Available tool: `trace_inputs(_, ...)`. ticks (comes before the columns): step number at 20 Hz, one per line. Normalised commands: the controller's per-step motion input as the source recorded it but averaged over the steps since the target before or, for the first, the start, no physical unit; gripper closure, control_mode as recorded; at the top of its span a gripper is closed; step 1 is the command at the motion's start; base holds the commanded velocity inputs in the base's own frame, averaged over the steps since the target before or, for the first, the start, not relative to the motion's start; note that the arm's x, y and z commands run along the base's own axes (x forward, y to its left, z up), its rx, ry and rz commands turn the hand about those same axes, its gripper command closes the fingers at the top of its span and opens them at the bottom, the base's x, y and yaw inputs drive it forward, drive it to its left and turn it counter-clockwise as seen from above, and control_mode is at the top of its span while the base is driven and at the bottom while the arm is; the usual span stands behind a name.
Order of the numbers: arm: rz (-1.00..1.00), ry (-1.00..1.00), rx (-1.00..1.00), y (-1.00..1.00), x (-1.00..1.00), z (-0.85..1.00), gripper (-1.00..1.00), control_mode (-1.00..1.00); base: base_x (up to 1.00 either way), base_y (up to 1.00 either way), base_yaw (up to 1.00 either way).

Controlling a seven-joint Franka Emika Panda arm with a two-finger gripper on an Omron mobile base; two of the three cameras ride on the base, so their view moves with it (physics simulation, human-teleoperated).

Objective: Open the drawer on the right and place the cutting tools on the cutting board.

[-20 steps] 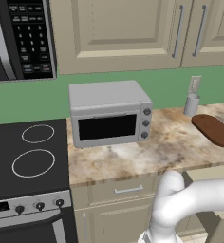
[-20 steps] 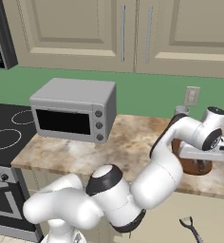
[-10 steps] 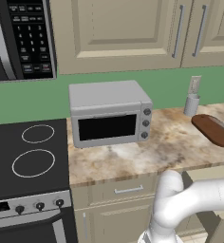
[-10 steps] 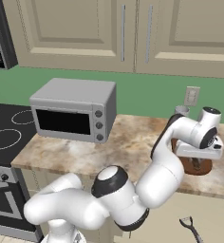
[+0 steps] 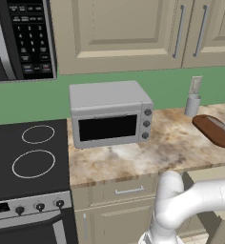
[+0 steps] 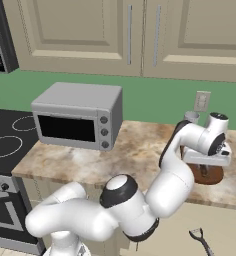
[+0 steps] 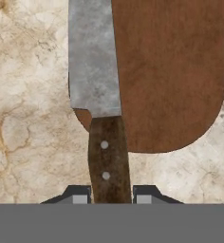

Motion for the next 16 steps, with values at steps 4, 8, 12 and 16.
trace_inputs(4, -0.02, 0.00, 0.00, 0.00, 0.21, 0.00, 1.00, -1.00, 0.00, 0.00, 0.00)
trace_inputs(8, -0.03, 0.00, 0.00, 0.00, 0.24, -0.01, 1.00, -1.00, 0.00, 0.00, 0.00)
trace_inputs(12, -0.03, 0.00, 0.00, 0.00, 0.18, -0.02, 1.00, -1.00, 0.00, 0.00, 0.00)
trace_inputs(16, 0.00, 0.01, 0.00, 0.00, 0.12, -0.07, 1.00, -1.00, 0.00, 0.00, 0.00)
